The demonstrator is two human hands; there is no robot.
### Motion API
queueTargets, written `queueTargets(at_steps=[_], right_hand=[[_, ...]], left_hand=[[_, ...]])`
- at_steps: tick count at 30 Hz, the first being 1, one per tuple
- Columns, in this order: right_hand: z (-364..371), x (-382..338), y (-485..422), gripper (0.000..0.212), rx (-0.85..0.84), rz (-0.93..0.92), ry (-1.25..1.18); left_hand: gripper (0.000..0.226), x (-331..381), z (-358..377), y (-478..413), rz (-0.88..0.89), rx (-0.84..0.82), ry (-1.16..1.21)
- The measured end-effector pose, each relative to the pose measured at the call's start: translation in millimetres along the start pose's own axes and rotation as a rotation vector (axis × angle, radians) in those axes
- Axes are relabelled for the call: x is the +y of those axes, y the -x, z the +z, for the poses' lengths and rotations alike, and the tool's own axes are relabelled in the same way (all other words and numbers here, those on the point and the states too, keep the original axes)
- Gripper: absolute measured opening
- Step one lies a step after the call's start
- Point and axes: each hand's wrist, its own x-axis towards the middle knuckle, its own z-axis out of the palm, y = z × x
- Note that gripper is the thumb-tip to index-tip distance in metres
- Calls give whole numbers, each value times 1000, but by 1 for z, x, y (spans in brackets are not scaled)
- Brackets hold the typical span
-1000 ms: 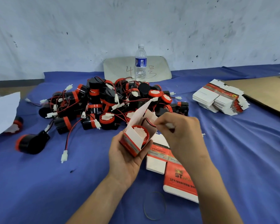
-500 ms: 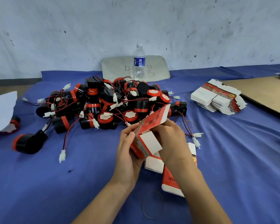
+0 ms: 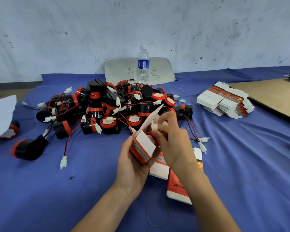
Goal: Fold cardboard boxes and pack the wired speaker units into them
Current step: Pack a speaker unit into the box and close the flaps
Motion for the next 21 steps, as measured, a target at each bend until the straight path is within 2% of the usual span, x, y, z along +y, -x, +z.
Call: queueTargets(at_steps=[4,9,12,13,15,17,19,21], right_hand=[[6,4,1,12,166,-32,59],[8,11,1,19,186,-37,209],[5,9,2,21,187,-50,186],[3,9,2,22,171,-56,194],[1,10,0,28,36,-50,307],[-1,10,-2,37,-107,-39,422],[-1,9,-2,39,-168,-35,372],[1,7,1,36,-162,-56,299]], left_hand=[[40,-3,0,2,-19,-61,5],[37,-1,-1,1,3,-97,9],[37,-2,-1,1,31,-91,-57],[44,-3,-1,0,39,-76,-71],[62,-5,-1,0,49,-47,-104],[66,-6,-2,-1,72,-38,-125],[68,-6,-2,-2,87,-13,-113],[74,-5,-3,-3,86,20,-104]])
